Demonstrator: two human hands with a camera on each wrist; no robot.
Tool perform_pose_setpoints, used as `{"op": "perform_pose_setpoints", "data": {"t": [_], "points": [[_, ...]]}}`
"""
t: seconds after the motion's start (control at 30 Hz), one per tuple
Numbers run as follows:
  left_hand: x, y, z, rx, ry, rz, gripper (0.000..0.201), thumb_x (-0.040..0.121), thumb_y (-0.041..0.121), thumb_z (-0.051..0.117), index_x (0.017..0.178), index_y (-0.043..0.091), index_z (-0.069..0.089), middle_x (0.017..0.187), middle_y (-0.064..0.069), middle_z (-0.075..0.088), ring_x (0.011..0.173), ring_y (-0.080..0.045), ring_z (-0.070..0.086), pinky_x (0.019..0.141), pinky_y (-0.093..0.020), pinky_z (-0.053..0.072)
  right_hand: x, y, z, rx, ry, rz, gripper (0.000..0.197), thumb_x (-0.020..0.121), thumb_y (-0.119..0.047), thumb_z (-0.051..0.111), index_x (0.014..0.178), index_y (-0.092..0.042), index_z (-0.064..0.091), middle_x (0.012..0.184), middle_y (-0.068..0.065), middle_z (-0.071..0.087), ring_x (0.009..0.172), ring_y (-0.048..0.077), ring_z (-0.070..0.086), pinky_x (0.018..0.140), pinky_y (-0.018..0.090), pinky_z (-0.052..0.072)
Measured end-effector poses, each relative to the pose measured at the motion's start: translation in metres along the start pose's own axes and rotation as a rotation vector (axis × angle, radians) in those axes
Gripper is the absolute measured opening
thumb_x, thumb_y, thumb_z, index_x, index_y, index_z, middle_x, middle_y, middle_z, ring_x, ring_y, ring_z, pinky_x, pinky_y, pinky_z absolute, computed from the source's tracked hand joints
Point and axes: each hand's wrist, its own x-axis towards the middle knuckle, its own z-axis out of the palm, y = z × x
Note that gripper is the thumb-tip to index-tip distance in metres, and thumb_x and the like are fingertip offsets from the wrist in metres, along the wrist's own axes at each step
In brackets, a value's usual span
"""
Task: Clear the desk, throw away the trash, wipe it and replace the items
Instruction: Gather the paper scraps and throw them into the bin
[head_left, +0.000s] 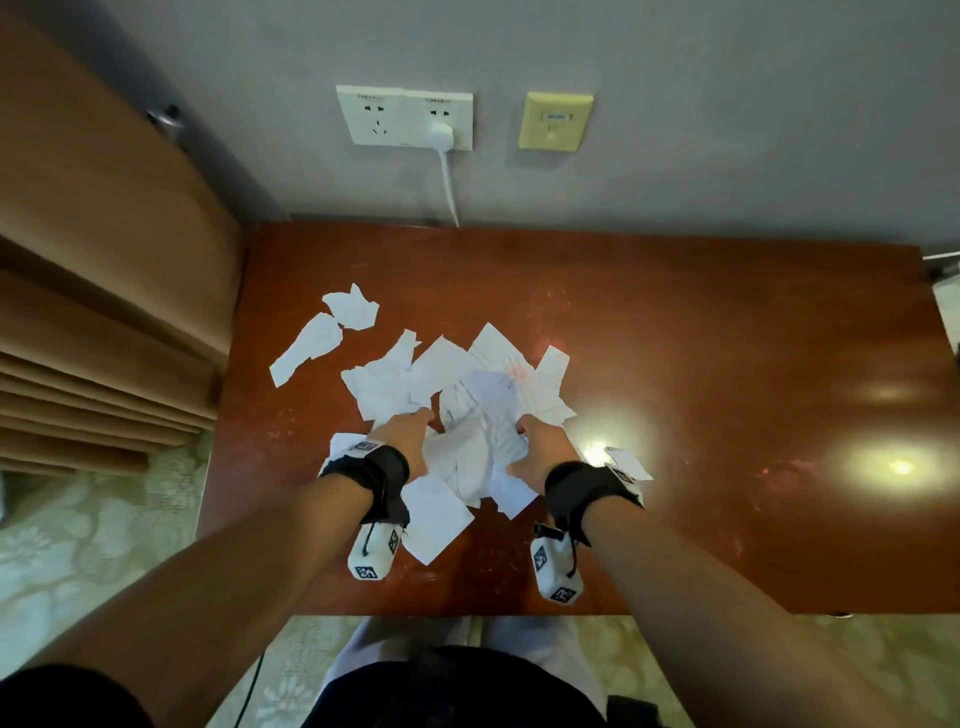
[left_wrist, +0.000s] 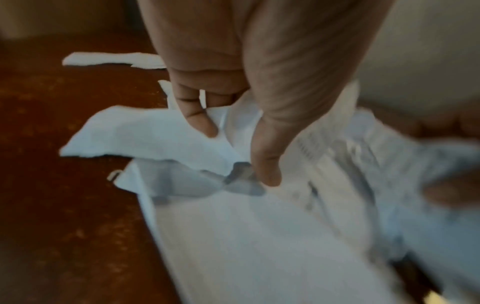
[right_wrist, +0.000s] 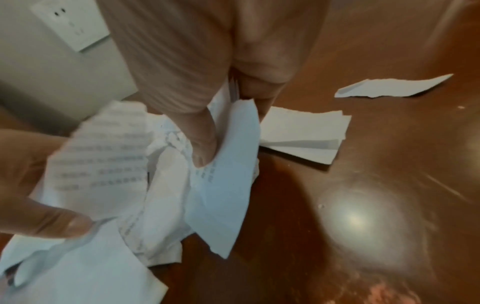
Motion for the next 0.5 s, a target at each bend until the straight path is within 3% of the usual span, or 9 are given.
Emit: {"op": "perform_pose_setpoints", "data": {"t": [0.1, 0.2, 0.33, 0.43, 0.5], "points": [[0.000, 0.005, 0.006, 0.285, 0.045, 0.019, 0.081, 0.080, 0.036, 0.076, 0.145, 0.021, 0.031, 0.134, -0.010, 0.050, 0.118, -0.032, 0.053, 0.093, -0.041, 0.051, 0.013, 0.003, 0.010, -0.099, -0.003, -0.088, 0.053, 0.081, -0.010, 0.073, 0.128, -0.013, 0.047, 0.128, 0.008, 0.048, 0.116, 0.029, 0.052, 0.094, 0.032, 0.046], [-0.003, 0.009, 0.007, 0.493, 0.110, 0.021, 0.078, 0.077, 0.054, 0.074, 0.139, 0.020, 0.039, 0.134, -0.010, 0.042, 0.120, -0.032, 0.042, 0.096, -0.042, 0.043, 0.017, 0.003, 0.018, -0.273, 0.059, -0.141, 0.064, 0.074, -0.020, 0.080, 0.127, -0.016, 0.045, 0.129, 0.006, 0.040, 0.115, 0.026, 0.044, 0.094, 0.035, 0.047], [-0.001, 0.011, 0.008, 0.612, 0.102, 0.009, 0.052, 0.082, 0.045, 0.073, 0.128, 0.026, 0.057, 0.135, -0.007, 0.040, 0.123, -0.031, 0.036, 0.101, -0.044, 0.038, 0.023, 0.005, 0.025, -0.384, 0.072, -0.160, 0.071, 0.075, -0.026, 0.080, 0.131, -0.016, 0.038, 0.129, 0.007, 0.044, 0.115, 0.026, 0.044, 0.091, 0.035, 0.046], [-0.003, 0.012, 0.005, 0.627, 0.086, 0.022, 0.039, 0.085, 0.041, 0.070, 0.122, 0.030, 0.063, 0.127, -0.001, 0.052, 0.122, -0.027, 0.041, 0.100, -0.043, 0.035, 0.026, 0.004, 0.026, -0.426, 0.048, -0.179, 0.062, 0.079, -0.024, 0.075, 0.128, -0.016, 0.038, 0.124, 0.007, 0.052, 0.115, 0.026, 0.045, 0.089, 0.034, 0.044], [-0.006, 0.013, 0.005, 0.603, 0.062, 0.003, 0.031, 0.090, 0.036, 0.065, 0.120, 0.030, 0.062, 0.118, 0.001, 0.060, 0.118, -0.024, 0.048, 0.101, -0.042, 0.035, 0.027, 0.003, 0.028, -0.475, 0.065, -0.208, 0.066, 0.080, -0.025, 0.075, 0.133, -0.014, 0.038, 0.130, 0.009, 0.047, 0.118, 0.026, 0.043, 0.093, 0.034, 0.045]]}}
